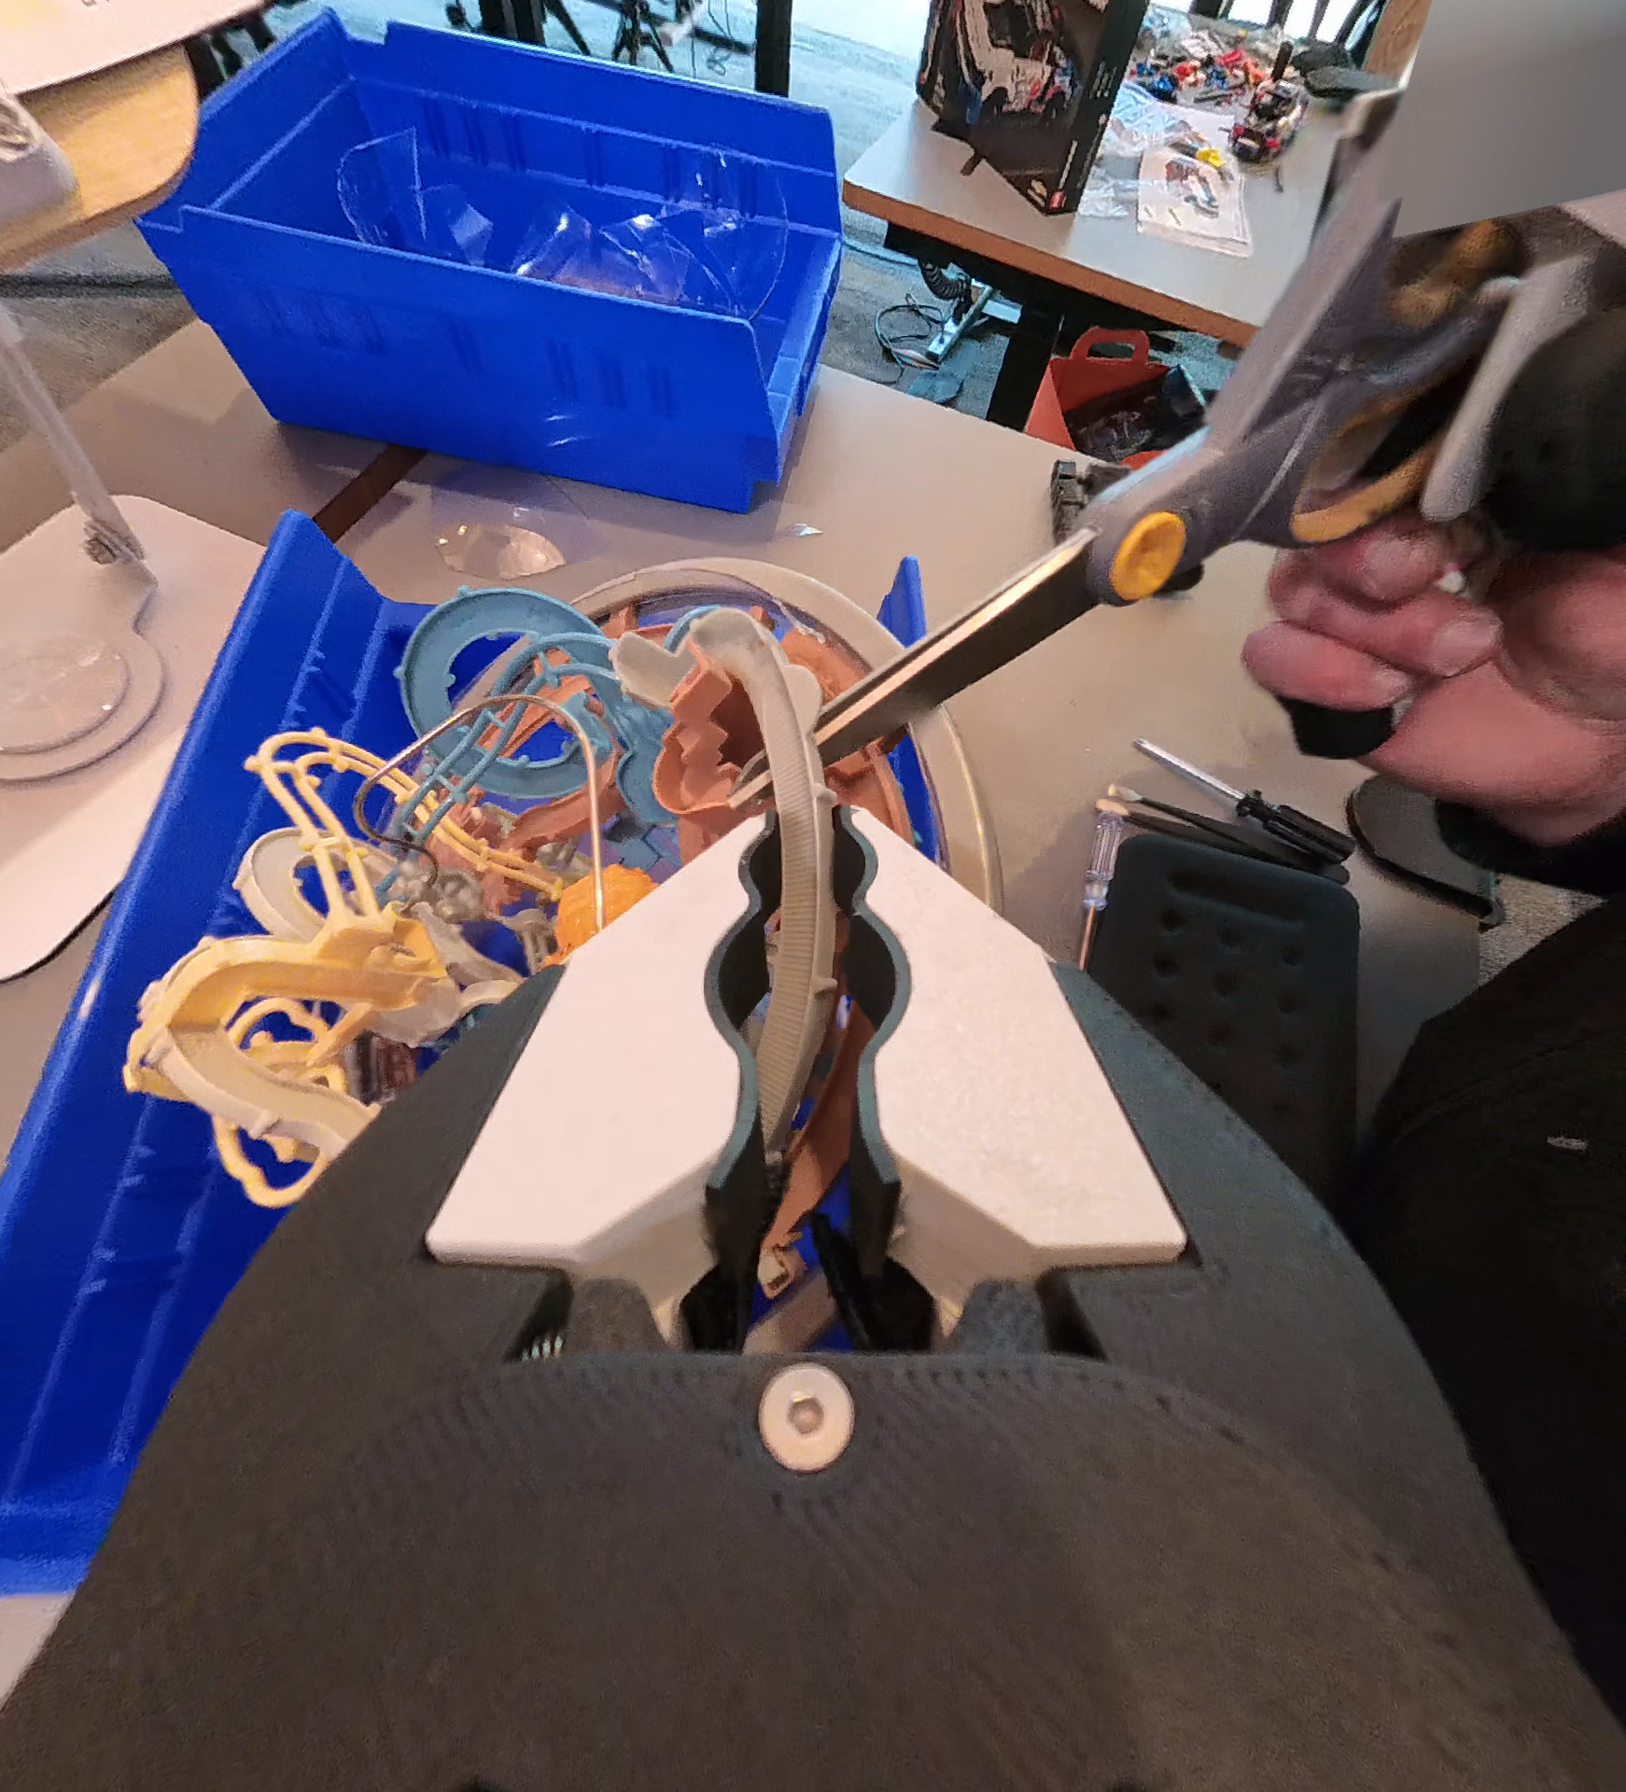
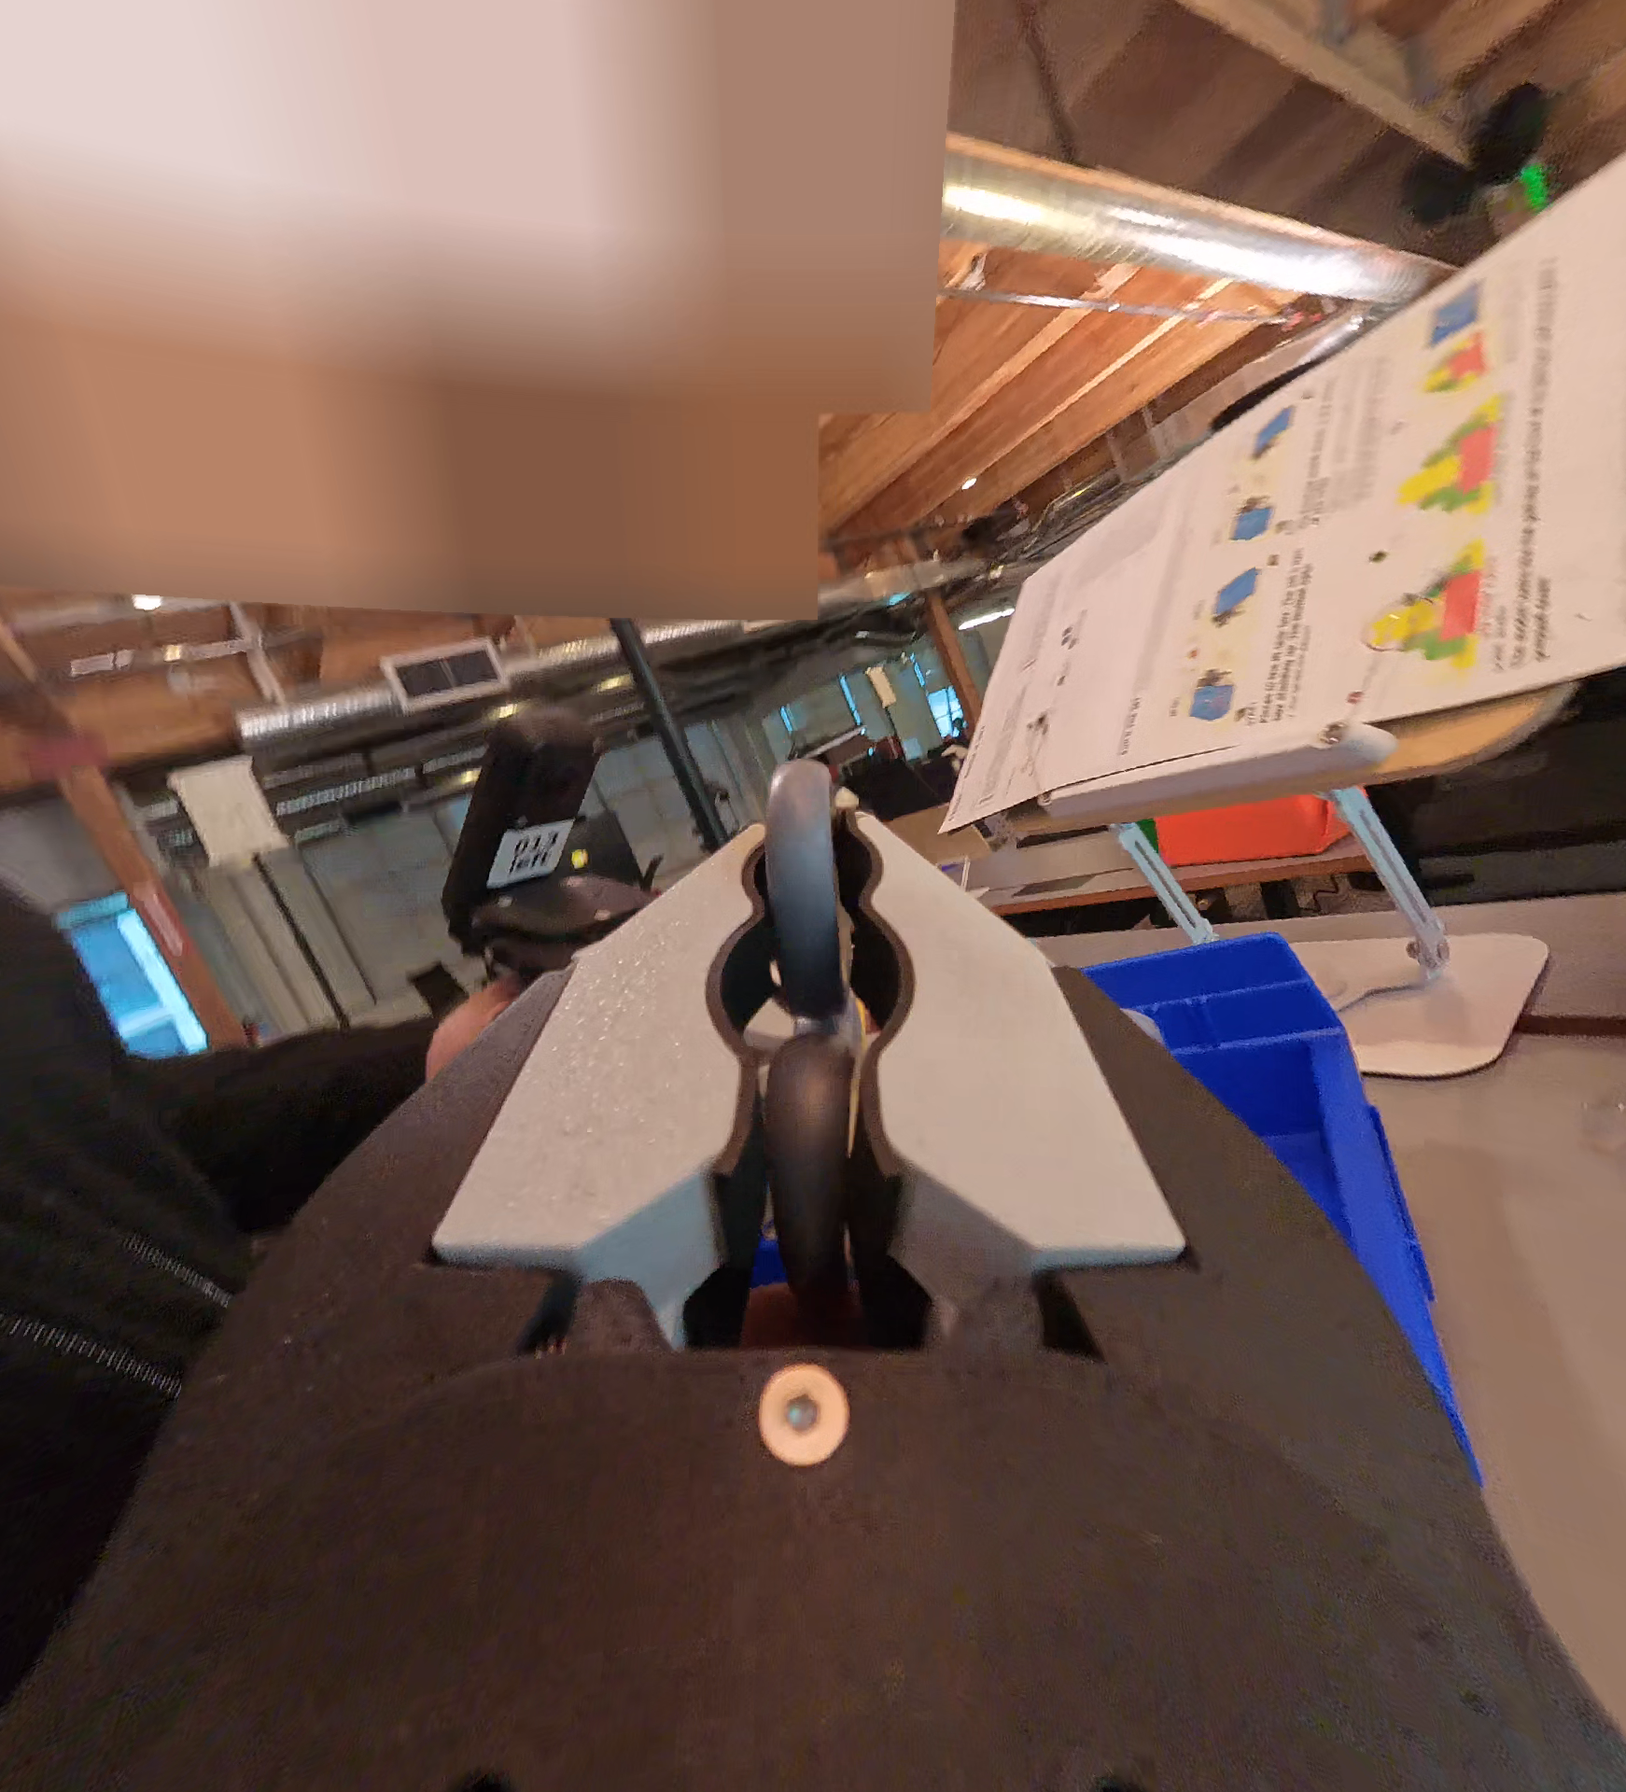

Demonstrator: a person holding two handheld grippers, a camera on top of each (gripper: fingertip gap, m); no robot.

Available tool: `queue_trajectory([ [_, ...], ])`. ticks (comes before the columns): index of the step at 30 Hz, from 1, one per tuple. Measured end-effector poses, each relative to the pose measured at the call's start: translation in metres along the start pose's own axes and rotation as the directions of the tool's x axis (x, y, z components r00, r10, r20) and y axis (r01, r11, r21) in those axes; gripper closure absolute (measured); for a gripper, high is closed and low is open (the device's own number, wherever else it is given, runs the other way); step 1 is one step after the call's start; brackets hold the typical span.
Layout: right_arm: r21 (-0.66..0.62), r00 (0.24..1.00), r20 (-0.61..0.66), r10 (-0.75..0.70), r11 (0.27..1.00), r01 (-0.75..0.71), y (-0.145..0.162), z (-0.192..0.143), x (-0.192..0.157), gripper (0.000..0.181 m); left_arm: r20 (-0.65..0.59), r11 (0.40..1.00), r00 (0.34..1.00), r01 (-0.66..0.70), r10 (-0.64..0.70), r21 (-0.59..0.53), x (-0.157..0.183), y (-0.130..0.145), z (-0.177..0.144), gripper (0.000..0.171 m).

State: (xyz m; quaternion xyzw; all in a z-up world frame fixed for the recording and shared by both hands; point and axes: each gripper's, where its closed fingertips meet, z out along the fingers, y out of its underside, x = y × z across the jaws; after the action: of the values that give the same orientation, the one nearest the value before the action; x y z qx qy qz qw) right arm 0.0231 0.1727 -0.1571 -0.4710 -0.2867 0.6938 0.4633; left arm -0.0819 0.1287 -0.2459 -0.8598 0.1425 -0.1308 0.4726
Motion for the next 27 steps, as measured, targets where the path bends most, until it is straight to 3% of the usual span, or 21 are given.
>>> queue_trajectory([
  [3,-0.042,0.997,0.048,-0.058,0.997,0.06,0.001,-0.006,-0.017,0.173,0.017,1.0,1.0,-0.012,0.012,-0.002,-0.005,0.004,-0.008,0.164],
  [6,-0.008,0.999,0.016,-0.044,0.999,0.044,-0.021,-0.021,-0.009,0.173,0.038,1.0,0.999,0.003,-0.003,0.006,-0.014,0.007,-0.015,0.164],
  [13,-0.051,0.988,-0.149,-0.042,0.998,0.035,-0.043,-0.037,0.05,0.173,0.004,0.999,1.0,0.013,-0.013,0.036,-0.012,0.012,-0.021,0.164],
  [20,-0.087,0.975,-0.166,0.145,0.983,-0.161,-0.021,-0.014,0.114,0.174,-0.018,0.998,1.0,-0.005,0.006,0.059,-0.01,0.014,-0.023,0.164],
  [27,-0.415,0.97,-0.204,0.131,0.886,-0.207,0.048,0.011,0.132,0.172,-0.044,0.997,0.998,-0.045,0.048,0.062,-0.006,0.018,-0.025,0.163],
])
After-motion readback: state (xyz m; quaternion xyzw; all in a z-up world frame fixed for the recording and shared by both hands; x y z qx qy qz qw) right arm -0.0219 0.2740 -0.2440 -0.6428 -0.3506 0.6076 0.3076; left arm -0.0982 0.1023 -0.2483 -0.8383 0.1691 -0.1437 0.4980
